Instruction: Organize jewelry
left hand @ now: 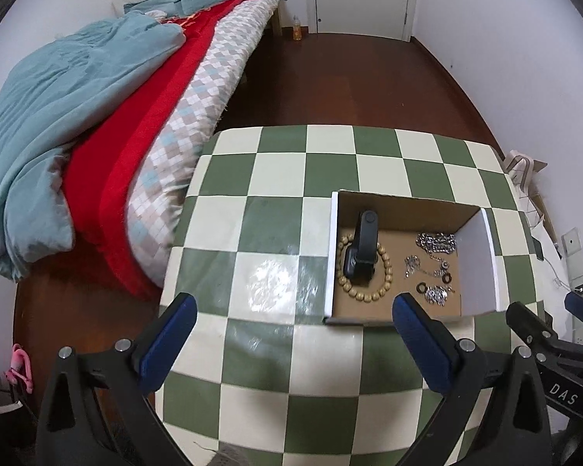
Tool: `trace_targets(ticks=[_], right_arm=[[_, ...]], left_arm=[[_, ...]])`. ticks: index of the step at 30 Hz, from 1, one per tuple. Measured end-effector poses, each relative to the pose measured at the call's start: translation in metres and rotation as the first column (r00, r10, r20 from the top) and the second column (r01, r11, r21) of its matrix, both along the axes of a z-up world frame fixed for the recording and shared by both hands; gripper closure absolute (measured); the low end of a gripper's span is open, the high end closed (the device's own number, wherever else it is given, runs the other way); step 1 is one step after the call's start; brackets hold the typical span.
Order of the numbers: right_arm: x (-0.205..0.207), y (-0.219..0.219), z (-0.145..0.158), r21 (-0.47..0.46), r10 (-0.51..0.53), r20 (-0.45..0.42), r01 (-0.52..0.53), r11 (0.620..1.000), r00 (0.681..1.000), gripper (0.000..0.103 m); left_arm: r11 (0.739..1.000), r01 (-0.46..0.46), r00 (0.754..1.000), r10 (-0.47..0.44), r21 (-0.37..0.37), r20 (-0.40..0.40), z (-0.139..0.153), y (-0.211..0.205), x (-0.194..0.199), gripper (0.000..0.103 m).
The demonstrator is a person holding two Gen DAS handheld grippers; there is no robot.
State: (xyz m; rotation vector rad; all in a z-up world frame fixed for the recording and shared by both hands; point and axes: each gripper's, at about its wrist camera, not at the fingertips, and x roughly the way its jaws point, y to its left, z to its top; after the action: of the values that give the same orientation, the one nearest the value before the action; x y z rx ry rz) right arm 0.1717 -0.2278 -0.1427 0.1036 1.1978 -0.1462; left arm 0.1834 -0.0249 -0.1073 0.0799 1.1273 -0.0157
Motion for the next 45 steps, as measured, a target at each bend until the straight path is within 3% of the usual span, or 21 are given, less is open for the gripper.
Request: trace_targets(ticks=[11, 24, 35, 45], right_arm=[[-0.055, 0.009, 0.058, -0.043, -0.016, 0.104, 0.02, 0.999, 0.994, 0.0], [-0.146, 0.02, 0.145, -0.074, -0.005, 0.266, 0.025, 0.997, 0.964, 0.0], [-0.208, 0.028, 0.187, -0.087, 0.002, 0.338, 0.029, 0.996, 0.941, 0.0], [-0.24, 0.035, 0.204, -0.071, 0.026, 0.335, -0.003, 0.997, 0.942, 0.0]], left_arm=[[0.999, 0.005, 0.991, 0.001, -0.046, 0.134, 0.064, 0.011, -0.057, 0.0], [0.997, 0.035, 0.966, -0.018, -0.061, 0.259, 0.125, 0.021, -0.131, 0.0], [0.994, 0.057, 0.965, -0.03, -0.097, 0.262, 0.146, 0.026, -0.175, 0.0], [0.99, 0.081, 0.969, -0.051, -0.119, 0.242, 0.156, 0.026, -0.195, 0.0]])
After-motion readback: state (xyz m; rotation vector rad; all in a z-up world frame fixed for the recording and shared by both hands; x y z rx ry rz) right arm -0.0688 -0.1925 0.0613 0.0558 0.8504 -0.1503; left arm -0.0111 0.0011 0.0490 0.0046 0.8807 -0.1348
